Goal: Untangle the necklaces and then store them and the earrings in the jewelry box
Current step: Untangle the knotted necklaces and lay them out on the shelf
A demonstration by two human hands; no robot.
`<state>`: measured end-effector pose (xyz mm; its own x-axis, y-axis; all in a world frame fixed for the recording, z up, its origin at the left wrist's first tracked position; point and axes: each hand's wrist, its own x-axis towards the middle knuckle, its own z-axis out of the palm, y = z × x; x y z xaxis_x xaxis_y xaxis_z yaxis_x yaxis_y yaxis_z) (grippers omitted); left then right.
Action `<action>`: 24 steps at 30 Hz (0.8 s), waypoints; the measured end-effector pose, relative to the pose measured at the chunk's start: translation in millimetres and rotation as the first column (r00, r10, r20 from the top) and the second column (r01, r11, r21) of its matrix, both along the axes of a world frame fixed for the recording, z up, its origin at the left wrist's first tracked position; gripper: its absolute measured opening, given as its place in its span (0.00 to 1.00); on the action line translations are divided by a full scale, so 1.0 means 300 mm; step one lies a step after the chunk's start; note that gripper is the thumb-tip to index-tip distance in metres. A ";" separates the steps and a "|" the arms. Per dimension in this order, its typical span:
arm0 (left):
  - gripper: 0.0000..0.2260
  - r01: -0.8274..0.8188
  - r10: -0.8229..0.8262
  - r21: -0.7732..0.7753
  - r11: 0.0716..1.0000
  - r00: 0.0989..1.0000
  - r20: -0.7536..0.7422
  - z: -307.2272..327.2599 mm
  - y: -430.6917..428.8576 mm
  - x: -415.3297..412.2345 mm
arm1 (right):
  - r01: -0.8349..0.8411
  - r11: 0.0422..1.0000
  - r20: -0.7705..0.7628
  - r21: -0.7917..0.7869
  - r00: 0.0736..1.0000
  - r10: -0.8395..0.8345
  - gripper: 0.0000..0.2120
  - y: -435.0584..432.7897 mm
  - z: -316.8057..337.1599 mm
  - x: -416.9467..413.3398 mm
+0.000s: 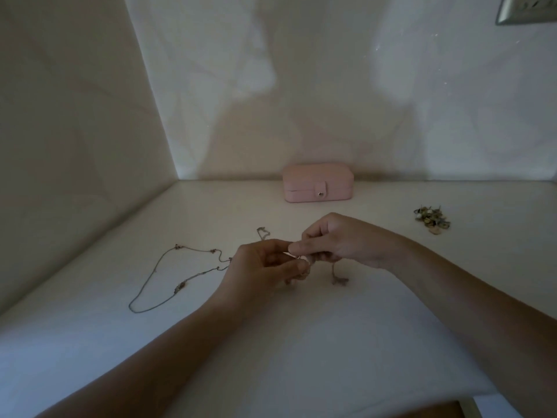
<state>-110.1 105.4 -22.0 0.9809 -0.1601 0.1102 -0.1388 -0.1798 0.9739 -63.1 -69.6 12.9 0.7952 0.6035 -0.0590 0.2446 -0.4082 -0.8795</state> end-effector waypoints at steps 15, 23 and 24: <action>0.14 -0.047 -0.049 -0.492 0.869 0.982 -0.180 0.015 -0.018 0.017 | 0.282 0.912 0.299 -0.298 0.935 -0.191 0.08 0.057 -0.008 -0.021; 0.10 -0.104 -0.003 -0.537 0.837 0.981 -0.195 0.004 -0.007 0.036 | 0.249 0.942 0.451 -0.226 0.884 -0.125 0.11 0.059 0.000 -0.038; 0.10 -0.130 0.029 -0.530 0.838 0.981 -0.194 0.001 -0.006 0.037 | 0.264 0.928 0.479 -0.263 0.871 -0.112 0.10 0.059 0.002 -0.041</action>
